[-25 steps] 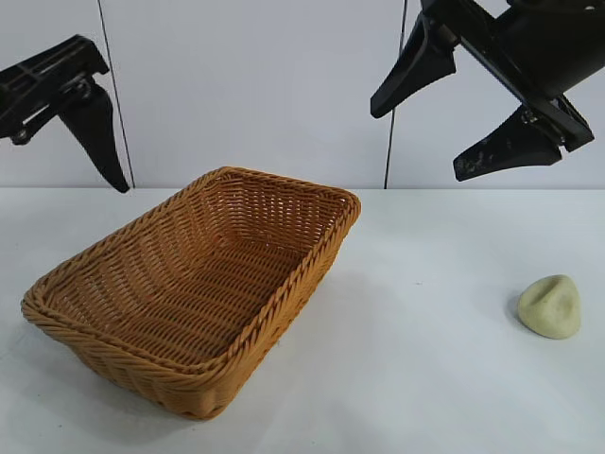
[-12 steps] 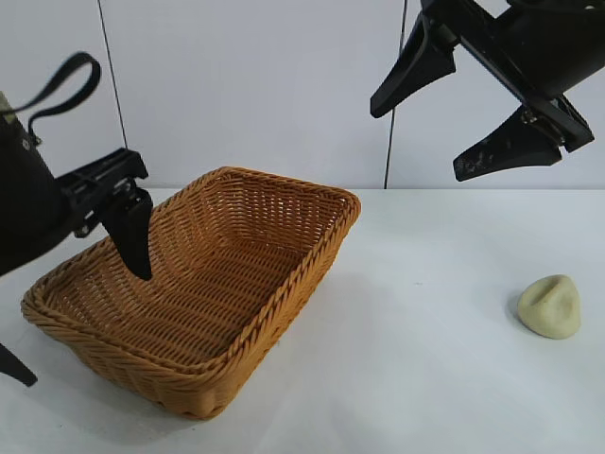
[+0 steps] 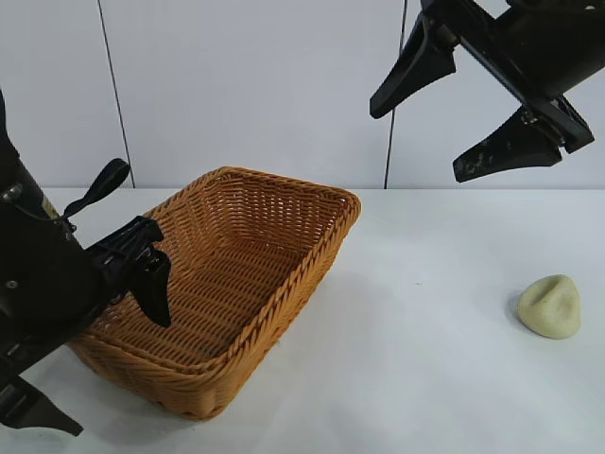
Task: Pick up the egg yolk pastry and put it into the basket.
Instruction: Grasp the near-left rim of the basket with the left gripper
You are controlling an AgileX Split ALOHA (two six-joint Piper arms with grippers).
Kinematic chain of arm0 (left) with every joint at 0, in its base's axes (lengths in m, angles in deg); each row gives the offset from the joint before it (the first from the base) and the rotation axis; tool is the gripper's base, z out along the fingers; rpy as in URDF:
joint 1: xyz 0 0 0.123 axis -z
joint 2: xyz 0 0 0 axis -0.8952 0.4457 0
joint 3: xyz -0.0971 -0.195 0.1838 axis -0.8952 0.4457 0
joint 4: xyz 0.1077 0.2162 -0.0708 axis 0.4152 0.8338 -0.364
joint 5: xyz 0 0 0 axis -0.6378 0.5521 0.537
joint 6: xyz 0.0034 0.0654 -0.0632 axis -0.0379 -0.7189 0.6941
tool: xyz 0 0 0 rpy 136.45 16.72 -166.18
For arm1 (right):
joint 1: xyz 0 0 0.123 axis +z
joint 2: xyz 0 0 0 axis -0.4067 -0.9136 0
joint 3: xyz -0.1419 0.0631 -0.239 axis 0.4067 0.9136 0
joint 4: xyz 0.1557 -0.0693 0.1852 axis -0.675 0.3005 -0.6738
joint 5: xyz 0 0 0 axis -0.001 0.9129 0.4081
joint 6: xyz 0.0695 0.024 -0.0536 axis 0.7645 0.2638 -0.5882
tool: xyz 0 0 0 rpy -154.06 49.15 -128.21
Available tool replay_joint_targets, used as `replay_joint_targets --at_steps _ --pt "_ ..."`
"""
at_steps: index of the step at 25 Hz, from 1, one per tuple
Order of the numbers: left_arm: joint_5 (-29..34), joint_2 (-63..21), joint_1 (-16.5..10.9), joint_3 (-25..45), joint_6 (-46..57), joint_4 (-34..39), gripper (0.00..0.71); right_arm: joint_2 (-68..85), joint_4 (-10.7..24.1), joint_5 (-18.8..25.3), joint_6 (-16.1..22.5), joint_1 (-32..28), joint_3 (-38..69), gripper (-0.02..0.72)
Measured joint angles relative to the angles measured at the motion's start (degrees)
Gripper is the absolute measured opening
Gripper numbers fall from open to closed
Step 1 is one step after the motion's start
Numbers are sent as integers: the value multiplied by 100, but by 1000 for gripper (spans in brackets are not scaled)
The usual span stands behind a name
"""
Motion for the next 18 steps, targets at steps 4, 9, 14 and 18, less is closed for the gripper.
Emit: replay_joint_targets --at_steps 4,9,14,18 --pt "-14 0 0 0 0 -4 587 0 0 0 16 0 0 695" --pt "17 0 0 0 41 -34 235 0 0 2 20 0 0 695" --pt "35 -20 0 11 -4 -126 83 0 0 24 20 0 0 695" --pt "489 -251 -289 -194 -873 -402 83 0 0 24 26 0 0 695"
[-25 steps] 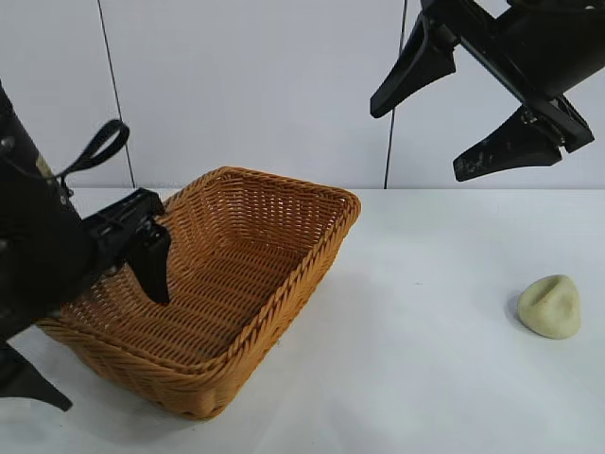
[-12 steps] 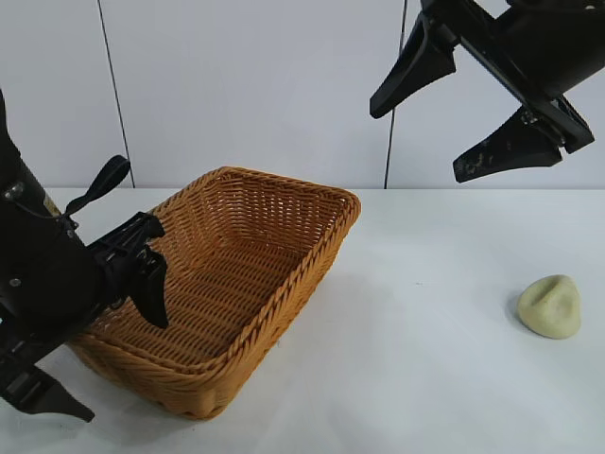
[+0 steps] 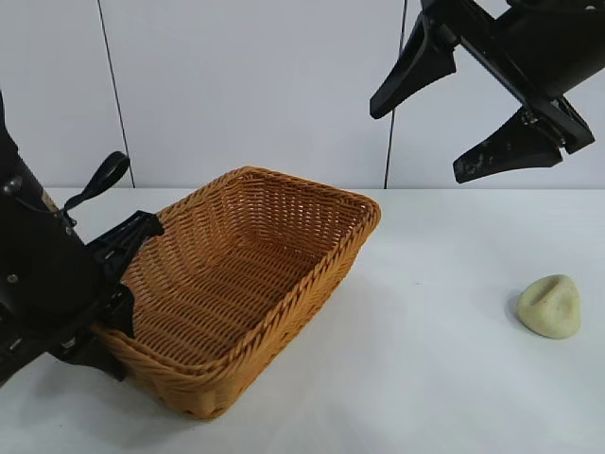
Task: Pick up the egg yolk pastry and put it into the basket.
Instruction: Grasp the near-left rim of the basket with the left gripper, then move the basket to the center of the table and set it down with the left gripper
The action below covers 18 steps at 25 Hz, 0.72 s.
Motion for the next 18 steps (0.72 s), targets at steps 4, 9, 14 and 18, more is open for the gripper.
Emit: replay_joint_targets --at_steps 4,9,14,18 --pt "856 -22 -648 -603 -1796 -460 83 0 0 43 0 0 0 695" --pt "1992 375 -1294 -1563 -4194 -933 82 0 5 77 0 0 0 695" --pt "3085 1100 -1405 -2660 -5703 -772 82 0 5 86 14 0 0 695" --pt "3431 1574 -1385 -3352 -6084 -696 82 0 5 127 14 0 0 695"
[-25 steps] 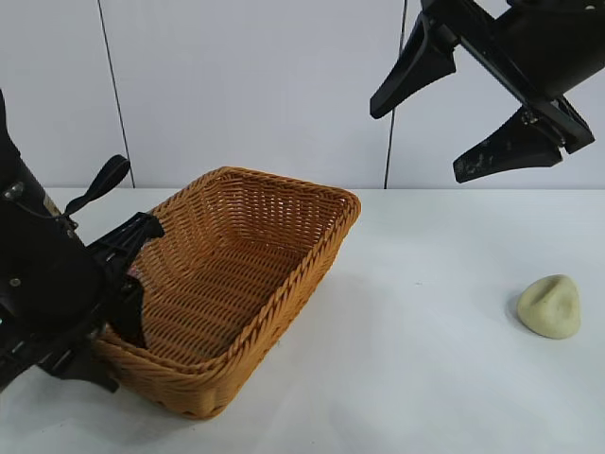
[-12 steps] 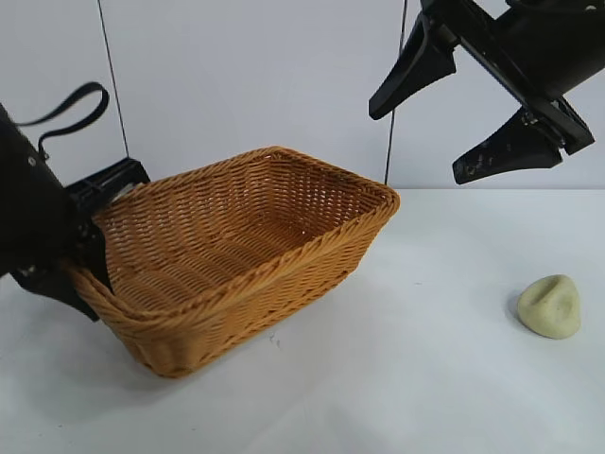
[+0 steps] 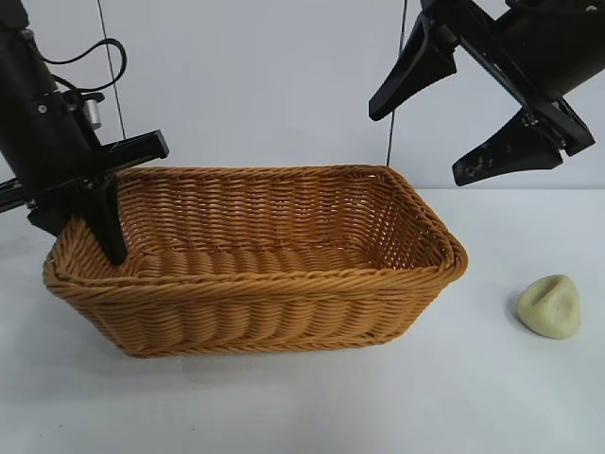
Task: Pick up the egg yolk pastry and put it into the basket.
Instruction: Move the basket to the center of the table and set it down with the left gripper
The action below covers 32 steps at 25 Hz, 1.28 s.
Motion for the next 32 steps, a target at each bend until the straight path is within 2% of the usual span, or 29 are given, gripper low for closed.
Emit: replay_joint_targets --at_steps 3,15,23,25,30,32 --pt "-39 192 6 -193 -199 -12 82 0 0 20 4 0 0 695" --pt "-306 812 6 -199 -569 -40 82 0 0 56 4 0 0 695" --pt "-388 894 6 -206 -783 -95 92 0 0 106 23 0 0 695" --pt "-388 894 6 -206 -808 -99 154 0 0 106 23 0 0 695" --pt "-388 894 6 -206 -818 -115 564 0 0 122 29 0 0 695" --pt "-333 894 6 -233 -818 -122 641 0 0 118 29 0 0 695"
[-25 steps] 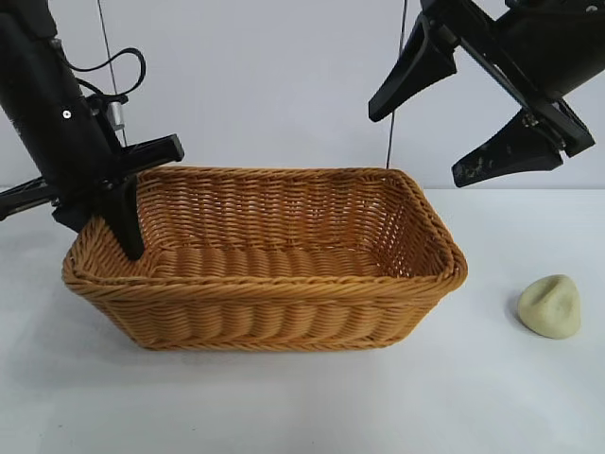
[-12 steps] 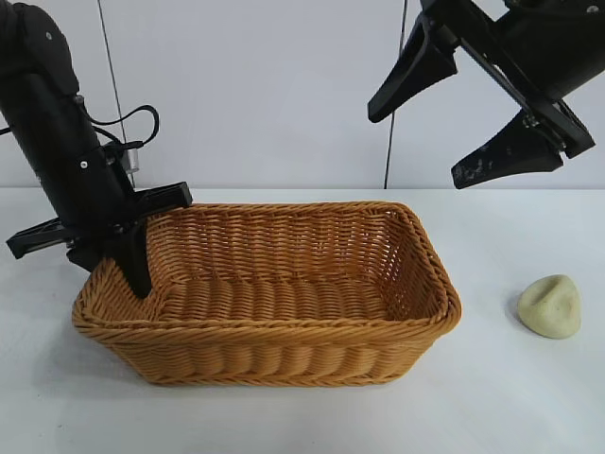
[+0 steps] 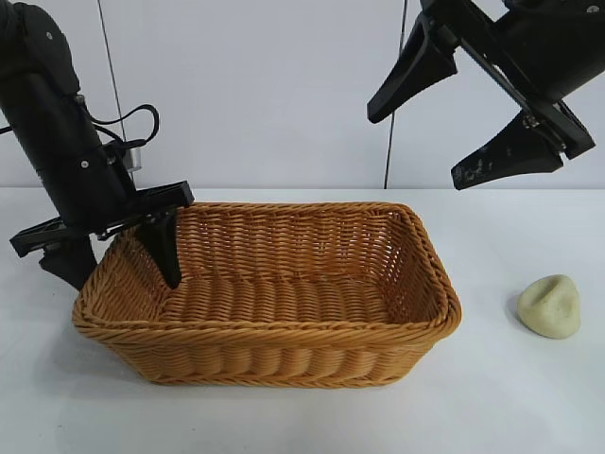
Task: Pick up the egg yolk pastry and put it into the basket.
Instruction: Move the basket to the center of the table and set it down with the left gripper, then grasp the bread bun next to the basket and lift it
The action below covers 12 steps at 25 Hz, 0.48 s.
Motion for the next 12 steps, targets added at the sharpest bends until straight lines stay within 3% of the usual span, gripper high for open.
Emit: replay_joint_targets --at_steps 3,12 --pt "236 2 0 -138 0 0 681 0 0 5 0 0 0 695" --pt "1095 -574 0 -1117 60 656 694 0 0 5 11 0 0 695"
